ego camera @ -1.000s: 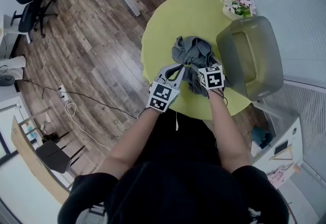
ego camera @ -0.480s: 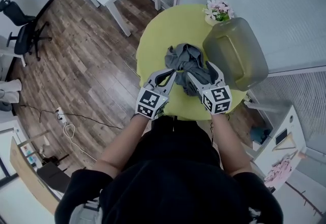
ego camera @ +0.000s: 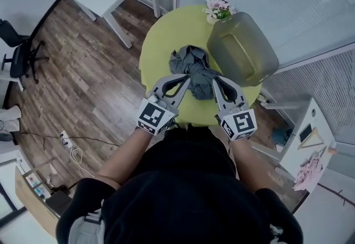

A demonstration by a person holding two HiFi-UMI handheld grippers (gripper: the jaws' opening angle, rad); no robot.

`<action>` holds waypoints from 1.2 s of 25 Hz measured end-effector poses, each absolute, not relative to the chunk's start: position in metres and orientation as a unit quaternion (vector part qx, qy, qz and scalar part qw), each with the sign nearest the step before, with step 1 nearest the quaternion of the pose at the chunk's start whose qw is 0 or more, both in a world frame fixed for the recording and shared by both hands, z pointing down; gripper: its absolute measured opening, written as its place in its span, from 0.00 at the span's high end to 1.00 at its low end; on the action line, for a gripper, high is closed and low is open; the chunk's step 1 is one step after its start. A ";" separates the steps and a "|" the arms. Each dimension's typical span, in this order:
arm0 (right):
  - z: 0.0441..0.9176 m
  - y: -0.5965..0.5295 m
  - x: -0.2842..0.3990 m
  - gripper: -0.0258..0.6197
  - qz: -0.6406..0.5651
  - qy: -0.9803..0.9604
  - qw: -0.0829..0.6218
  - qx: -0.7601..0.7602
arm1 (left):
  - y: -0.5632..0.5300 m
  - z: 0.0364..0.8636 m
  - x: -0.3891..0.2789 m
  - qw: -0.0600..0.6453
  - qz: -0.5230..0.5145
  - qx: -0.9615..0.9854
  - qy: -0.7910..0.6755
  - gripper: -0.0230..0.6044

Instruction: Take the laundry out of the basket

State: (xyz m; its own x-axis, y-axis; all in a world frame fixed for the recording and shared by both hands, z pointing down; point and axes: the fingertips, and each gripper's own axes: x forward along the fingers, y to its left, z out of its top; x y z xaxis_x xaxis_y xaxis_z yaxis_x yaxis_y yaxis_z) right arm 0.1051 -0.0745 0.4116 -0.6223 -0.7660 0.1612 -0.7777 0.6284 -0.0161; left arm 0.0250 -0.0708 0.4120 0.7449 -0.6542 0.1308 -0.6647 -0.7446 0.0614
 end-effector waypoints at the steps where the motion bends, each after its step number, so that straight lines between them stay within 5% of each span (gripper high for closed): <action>1: 0.407 -0.070 0.106 0.91 0.037 -0.902 0.066 0.426 | -0.069 0.409 0.029 0.047 0.050 0.935 -0.349 0.95; 30: 0.371 -0.048 0.102 0.92 0.014 -0.919 0.035 0.392 | -0.049 0.380 0.057 0.037 0.026 0.948 -0.316 0.95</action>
